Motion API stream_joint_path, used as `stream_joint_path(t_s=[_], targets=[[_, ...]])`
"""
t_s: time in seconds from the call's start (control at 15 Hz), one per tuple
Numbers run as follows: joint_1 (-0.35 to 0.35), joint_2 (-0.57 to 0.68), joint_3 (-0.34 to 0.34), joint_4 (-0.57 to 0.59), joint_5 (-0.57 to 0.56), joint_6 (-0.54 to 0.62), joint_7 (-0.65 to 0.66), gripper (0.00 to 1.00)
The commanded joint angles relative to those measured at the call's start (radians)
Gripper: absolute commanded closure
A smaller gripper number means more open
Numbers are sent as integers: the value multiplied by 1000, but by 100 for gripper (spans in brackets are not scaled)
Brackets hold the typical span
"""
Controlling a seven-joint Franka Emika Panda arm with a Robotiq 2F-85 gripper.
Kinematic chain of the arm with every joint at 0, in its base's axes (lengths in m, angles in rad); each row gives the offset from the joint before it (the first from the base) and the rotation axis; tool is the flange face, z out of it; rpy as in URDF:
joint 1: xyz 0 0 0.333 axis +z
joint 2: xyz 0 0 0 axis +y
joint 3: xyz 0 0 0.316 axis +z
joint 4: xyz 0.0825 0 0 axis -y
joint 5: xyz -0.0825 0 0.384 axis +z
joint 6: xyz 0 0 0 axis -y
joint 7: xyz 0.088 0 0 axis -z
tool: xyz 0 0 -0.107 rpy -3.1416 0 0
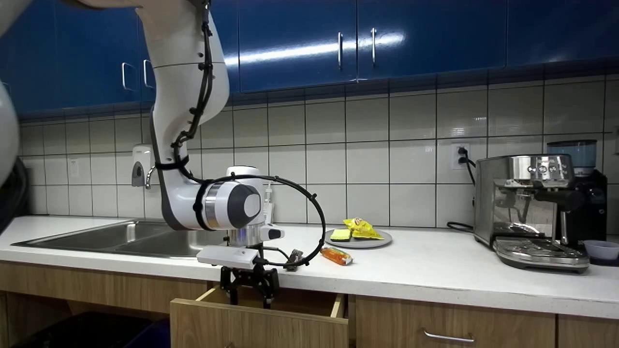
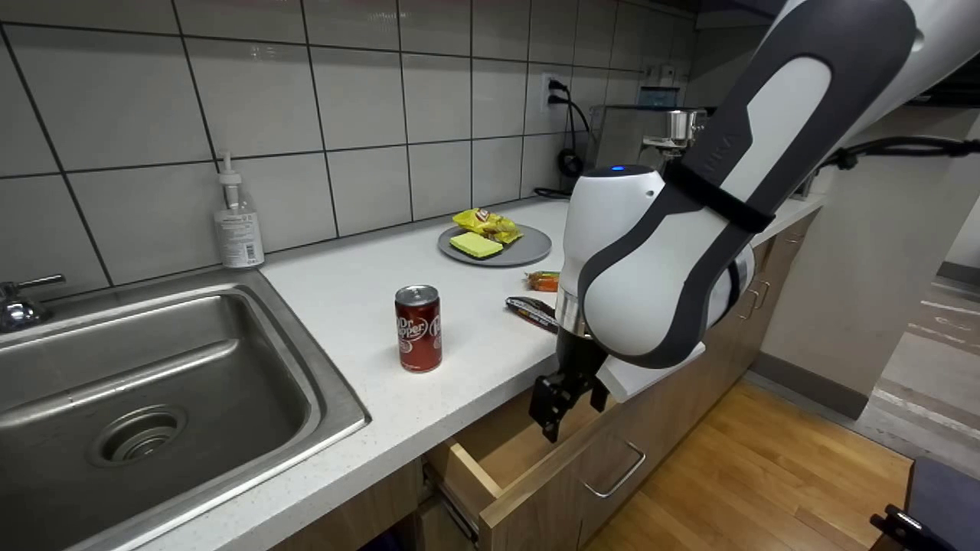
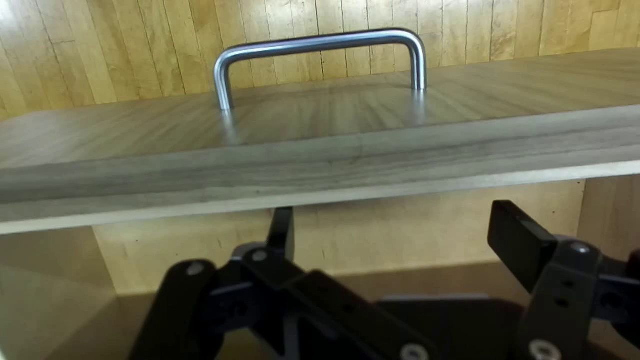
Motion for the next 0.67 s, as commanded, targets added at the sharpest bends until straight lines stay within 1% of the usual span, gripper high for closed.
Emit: stream_joint_path(t_s=[0.0, 0.6], targets=[[0, -22, 5, -27, 3, 9, 20, 0], [3, -65, 3, -101, 4, 23, 24, 0]])
